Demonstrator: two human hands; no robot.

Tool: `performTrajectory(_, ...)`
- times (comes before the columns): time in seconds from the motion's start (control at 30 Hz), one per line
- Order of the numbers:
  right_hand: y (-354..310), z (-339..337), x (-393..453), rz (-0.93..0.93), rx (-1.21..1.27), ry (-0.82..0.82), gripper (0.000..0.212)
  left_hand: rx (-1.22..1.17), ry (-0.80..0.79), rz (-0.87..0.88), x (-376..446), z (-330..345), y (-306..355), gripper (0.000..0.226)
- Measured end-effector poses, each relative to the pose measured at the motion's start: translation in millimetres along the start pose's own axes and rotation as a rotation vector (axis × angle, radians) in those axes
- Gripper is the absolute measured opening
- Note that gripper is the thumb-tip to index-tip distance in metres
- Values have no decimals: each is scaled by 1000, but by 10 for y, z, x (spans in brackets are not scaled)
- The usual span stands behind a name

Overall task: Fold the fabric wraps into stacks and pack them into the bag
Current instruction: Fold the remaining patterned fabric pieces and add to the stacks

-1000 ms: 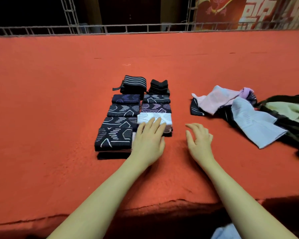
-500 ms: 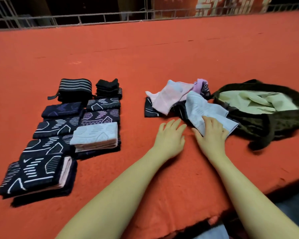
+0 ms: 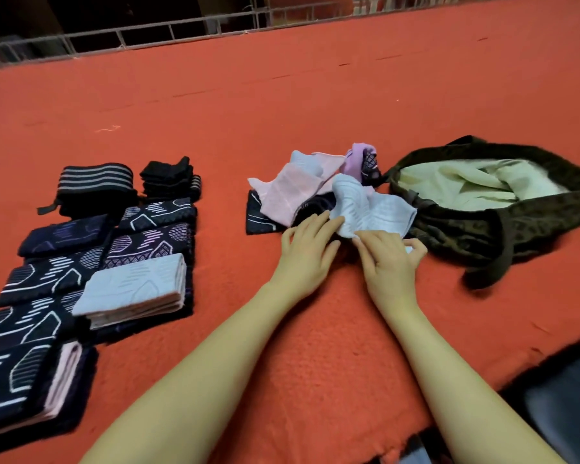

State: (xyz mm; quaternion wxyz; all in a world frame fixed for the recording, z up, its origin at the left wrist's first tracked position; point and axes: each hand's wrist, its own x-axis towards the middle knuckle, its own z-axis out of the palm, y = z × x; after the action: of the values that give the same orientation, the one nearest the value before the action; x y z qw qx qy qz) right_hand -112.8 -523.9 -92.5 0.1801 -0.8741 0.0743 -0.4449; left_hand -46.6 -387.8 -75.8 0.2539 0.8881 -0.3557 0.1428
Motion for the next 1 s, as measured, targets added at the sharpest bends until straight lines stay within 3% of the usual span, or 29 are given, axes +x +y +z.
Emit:
performTrajectory(0.27,-331,-178,-26,10,131,64,26,-72,168,21,-171,-237,80,52)
performTrajectory(0.5,-698,-455,43,-119,148,116,28,-47,476,63,-378,-668,145,26)
performTrajectory(0.73,-1008,-544,42,-347,6,151,24,373,567,311,-760,-1218,-178,20)
performTrajectory(0.83,-1079,-507,-70,-439,16,6,23,487,471,387,-1056,-1319,-319,15)
performTrajectory(0.9,-1076,-486,-286,-453,62,-189,28,435,257,397,-1320,-1307,-371,23)
performTrajectory(1.0,-1112,-526,-629,-285,171,-409,45,252,-70,265,-1644,-1268,-358,42)
